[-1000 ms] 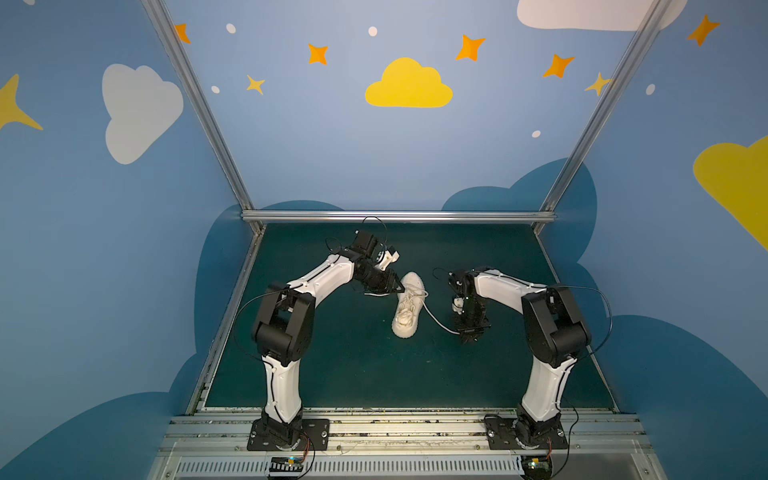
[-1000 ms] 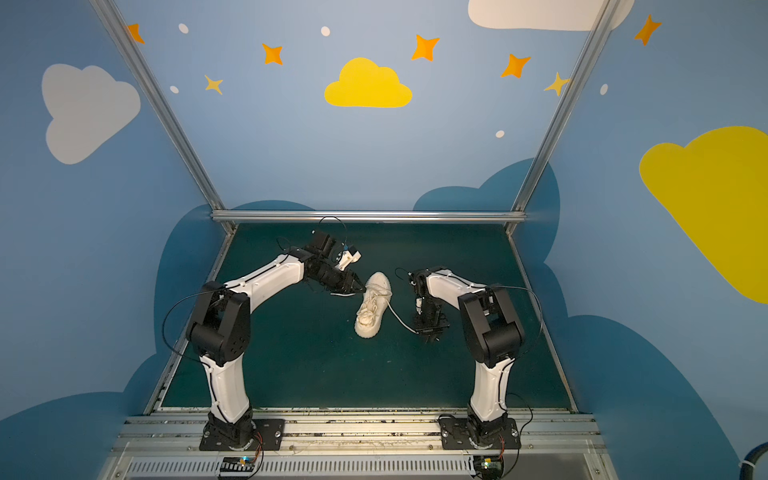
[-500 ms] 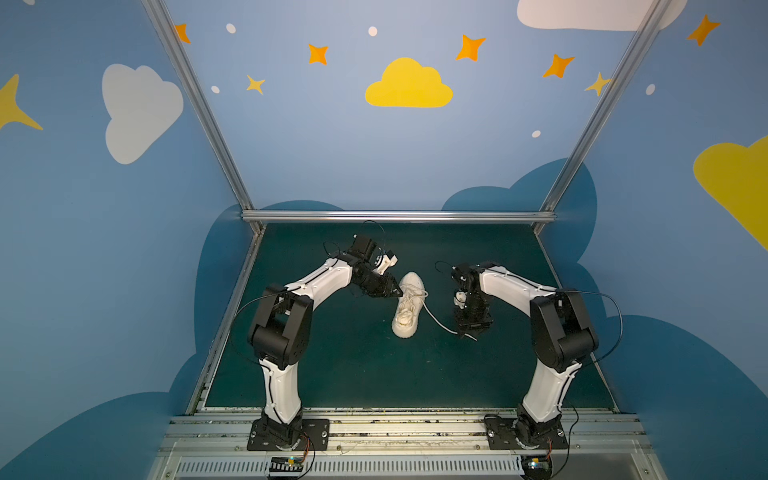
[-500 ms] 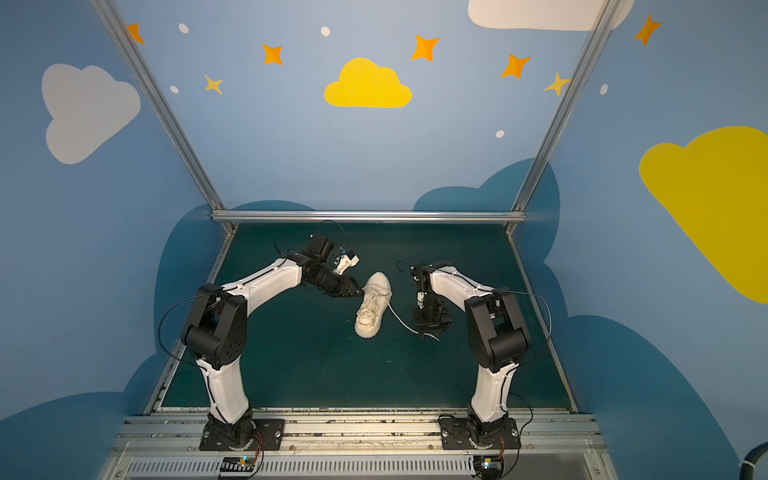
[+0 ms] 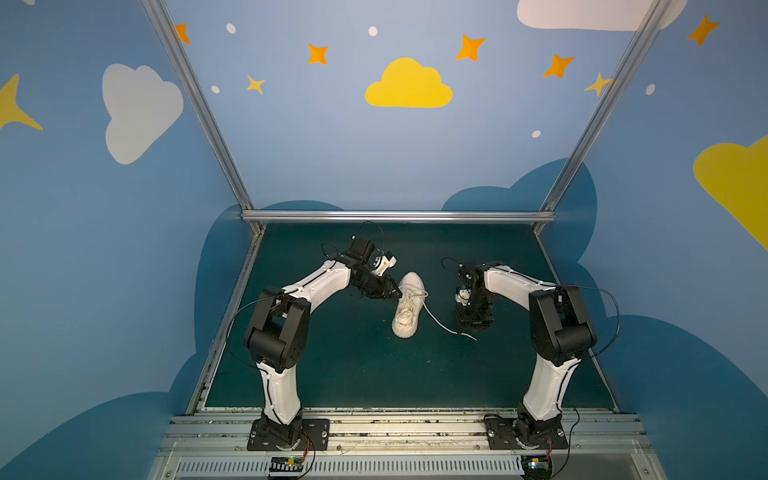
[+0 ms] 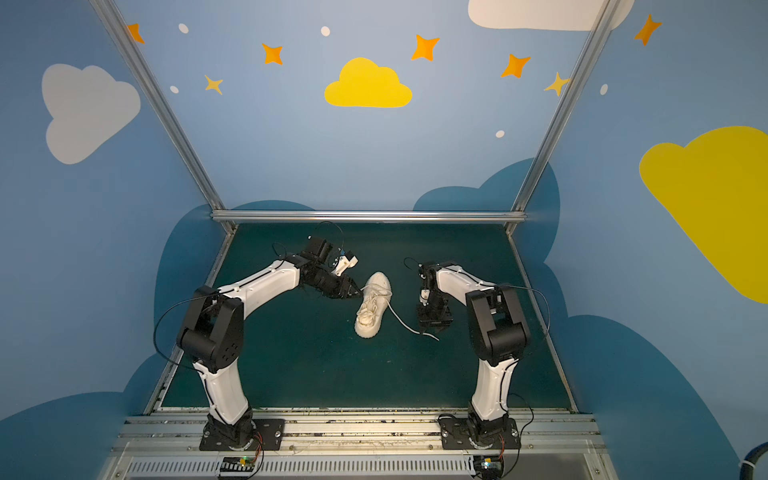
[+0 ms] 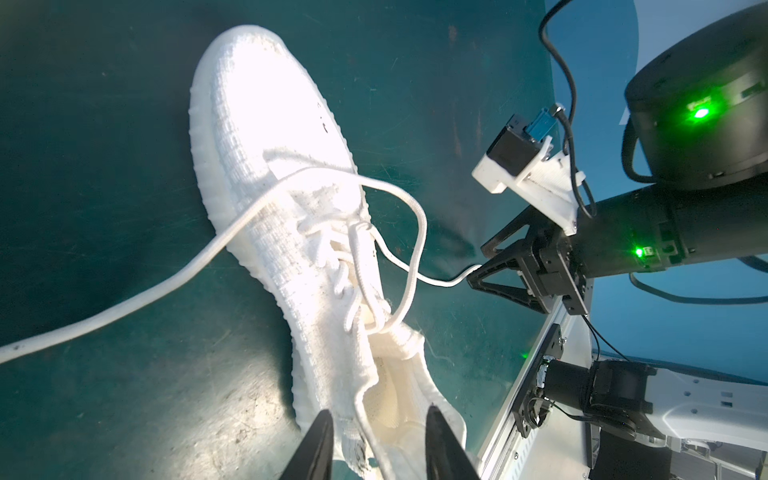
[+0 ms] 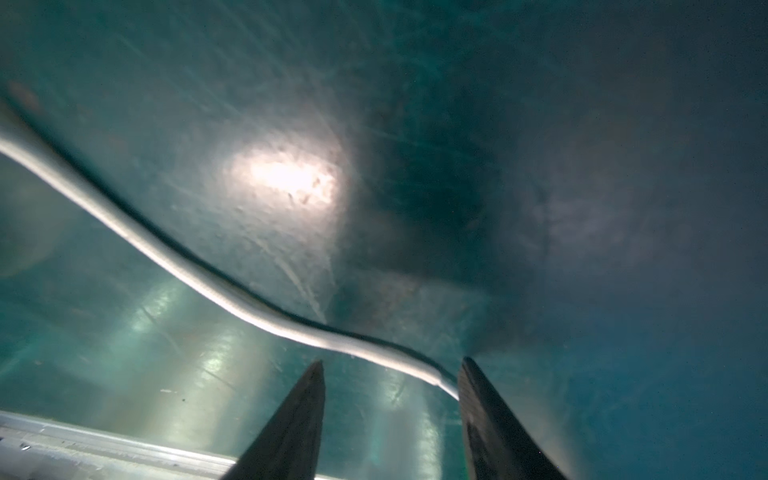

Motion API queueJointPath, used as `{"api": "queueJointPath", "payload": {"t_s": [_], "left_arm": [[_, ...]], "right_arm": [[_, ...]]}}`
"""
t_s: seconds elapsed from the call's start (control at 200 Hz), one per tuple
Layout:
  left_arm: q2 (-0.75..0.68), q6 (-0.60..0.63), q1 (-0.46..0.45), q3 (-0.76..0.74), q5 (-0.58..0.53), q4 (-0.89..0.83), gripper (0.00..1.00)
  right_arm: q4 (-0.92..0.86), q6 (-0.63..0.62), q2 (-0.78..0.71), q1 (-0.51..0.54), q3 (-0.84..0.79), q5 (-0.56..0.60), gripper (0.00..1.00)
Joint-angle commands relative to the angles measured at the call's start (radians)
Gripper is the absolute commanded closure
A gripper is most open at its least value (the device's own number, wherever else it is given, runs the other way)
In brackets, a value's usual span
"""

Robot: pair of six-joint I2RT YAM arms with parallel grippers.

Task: Tie the shoes
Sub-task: 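Lower the right gripper onto the loose lace end and close on it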

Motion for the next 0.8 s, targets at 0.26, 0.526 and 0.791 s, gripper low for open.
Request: {"api": "queueJointPath", "payload": {"t_s": [0.26, 0.526, 0.791], "left_arm": [[-0.032, -0.017, -0.003, -0.033, 0.017, 0.015, 0.62], [-0.023, -0.039, -0.003, -0.027, 0.030, 0.031, 0.61], [-0.006, -0.014, -0.018, 0.052, 0.012, -0.038, 0.61]], "right_arm": [[0.048, 0.068, -0.081, 0.022, -0.130, -0.055, 0.52], [0.030, 0.111, -0.084, 0.068, -0.150, 0.039, 0.67], [0.051, 0.163, -0.051, 0.089, -0.132, 0.064, 0.81]]}}
